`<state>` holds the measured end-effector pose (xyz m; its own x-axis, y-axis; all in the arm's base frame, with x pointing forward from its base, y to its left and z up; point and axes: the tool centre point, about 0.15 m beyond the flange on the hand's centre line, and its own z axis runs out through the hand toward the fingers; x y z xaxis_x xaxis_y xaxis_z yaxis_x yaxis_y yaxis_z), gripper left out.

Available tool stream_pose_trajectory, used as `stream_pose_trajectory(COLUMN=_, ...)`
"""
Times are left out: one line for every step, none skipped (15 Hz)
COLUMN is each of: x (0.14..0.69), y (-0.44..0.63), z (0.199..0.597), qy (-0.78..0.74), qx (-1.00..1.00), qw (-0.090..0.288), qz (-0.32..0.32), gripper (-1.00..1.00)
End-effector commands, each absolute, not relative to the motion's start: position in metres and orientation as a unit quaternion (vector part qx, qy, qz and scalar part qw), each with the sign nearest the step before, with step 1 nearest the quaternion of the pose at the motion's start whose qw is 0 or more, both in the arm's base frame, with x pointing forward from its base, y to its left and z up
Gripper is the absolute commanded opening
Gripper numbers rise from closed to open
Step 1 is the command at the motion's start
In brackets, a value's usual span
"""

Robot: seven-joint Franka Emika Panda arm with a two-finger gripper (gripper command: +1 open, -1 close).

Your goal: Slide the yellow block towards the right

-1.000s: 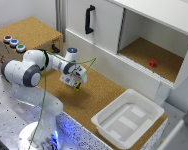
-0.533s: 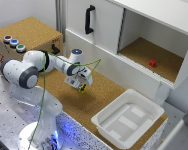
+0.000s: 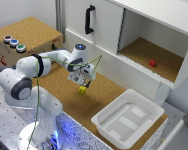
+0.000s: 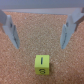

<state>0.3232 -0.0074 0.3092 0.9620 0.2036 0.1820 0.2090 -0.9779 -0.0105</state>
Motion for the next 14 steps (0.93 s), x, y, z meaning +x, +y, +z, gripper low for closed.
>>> stream_pose_trajectory(x=0.320, y=-0.013, z=0.313, qy=-0.114, qx=-0.990, qw=0.013, qz=-0.084, gripper=1.00)
stream_pose_trajectory(x=0.320, y=-0.013, z=0.313, qy=-0.114, qx=-0.990, qw=0.013, qz=-0.084, gripper=1.00)
stream_pose_trajectory(x=0.323, y=-0.006, z=0.308, qy=-0.105, qx=-0.990, qw=0.018, qz=-0.094, gripper=1.00)
stream_pose_trajectory(x=0.325, y=-0.006, z=0.296, qy=-0.100, qx=-0.991, qw=0.027, qz=-0.085, gripper=1.00)
stream_pose_trajectory(x=0.326, y=-0.005, z=0.289, qy=-0.102, qx=-0.991, qw=0.030, qz=-0.081, gripper=1.00)
stream_pose_trajectory(x=0.328, y=-0.004, z=0.282, qy=-0.100, qx=-0.992, qw=0.032, qz=-0.075, gripper=1.00)
stream_pose_trajectory(x=0.329, y=-0.004, z=0.277, qy=-0.103, qx=-0.992, qw=0.030, qz=-0.069, gripper=1.00)
stream_pose_trajectory(x=0.330, y=-0.005, z=0.270, qy=-0.099, qx=-0.992, qw=0.033, qz=-0.064, gripper=1.00)
stream_pose_trajectory(x=0.331, y=-0.006, z=0.265, qy=-0.099, qx=-0.992, qw=0.036, qz=-0.063, gripper=1.00)
stream_pose_trajectory(x=0.332, y=-0.006, z=0.260, qy=-0.098, qx=-0.993, qw=0.035, qz=-0.060, gripper=1.00)
stream_pose_trajectory(x=0.334, y=-0.007, z=0.252, qy=-0.094, qx=-0.993, qw=0.041, qz=-0.061, gripper=1.00)
stream_pose_trajectory(x=0.338, y=-0.008, z=0.242, qy=-0.089, qx=-0.993, qw=0.042, qz=-0.064, gripper=1.00)
stream_pose_trajectory(x=0.343, y=-0.006, z=0.234, qy=-0.086, qx=-0.994, qw=0.040, qz=-0.061, gripper=1.00)
stream_pose_trajectory(x=0.346, y=-0.005, z=0.230, qy=-0.088, qx=-0.993, qw=0.040, qz=-0.063, gripper=1.00)
